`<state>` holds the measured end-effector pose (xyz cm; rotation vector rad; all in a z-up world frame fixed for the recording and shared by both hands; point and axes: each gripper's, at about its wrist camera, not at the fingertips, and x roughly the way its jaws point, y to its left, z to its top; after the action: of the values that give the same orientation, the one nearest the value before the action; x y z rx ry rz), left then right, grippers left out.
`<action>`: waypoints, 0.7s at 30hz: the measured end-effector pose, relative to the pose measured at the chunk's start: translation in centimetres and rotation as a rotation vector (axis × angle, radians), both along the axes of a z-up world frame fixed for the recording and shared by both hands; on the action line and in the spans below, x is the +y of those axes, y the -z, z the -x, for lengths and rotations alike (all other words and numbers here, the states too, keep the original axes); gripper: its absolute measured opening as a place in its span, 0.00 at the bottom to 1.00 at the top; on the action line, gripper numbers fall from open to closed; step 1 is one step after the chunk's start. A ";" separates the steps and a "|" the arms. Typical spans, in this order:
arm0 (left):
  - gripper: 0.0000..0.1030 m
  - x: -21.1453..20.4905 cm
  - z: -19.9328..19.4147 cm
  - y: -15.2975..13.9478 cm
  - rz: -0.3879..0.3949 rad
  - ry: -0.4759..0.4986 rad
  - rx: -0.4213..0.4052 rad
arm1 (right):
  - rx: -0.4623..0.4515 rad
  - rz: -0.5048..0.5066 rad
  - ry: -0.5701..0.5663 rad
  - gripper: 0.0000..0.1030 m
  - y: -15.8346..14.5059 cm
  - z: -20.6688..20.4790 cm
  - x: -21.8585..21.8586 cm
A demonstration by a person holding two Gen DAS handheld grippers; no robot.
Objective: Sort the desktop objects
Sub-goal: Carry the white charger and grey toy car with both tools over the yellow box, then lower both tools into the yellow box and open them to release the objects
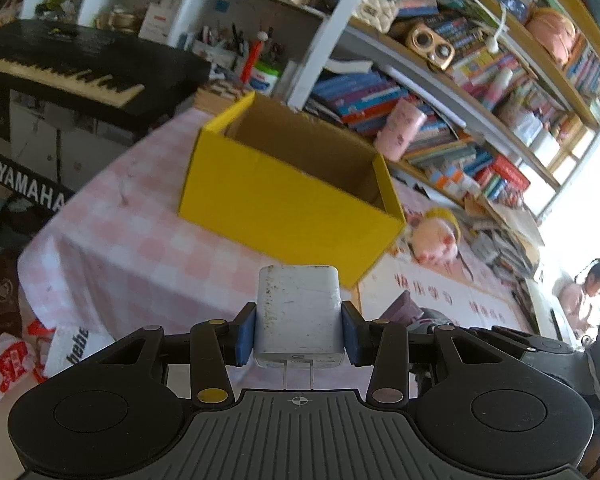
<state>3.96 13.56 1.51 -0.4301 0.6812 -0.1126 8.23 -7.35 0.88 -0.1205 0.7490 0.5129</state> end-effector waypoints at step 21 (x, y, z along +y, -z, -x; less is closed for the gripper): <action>0.40 -0.2 -13.7 -4.2 -0.101 -0.011 -0.143 | -0.200 -0.049 -0.068 0.59 -5.6 -14.1 0.7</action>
<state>17.62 13.33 5.67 -0.3251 0.5417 -0.0972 22.28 -6.64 6.44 -0.1495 0.5375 0.5741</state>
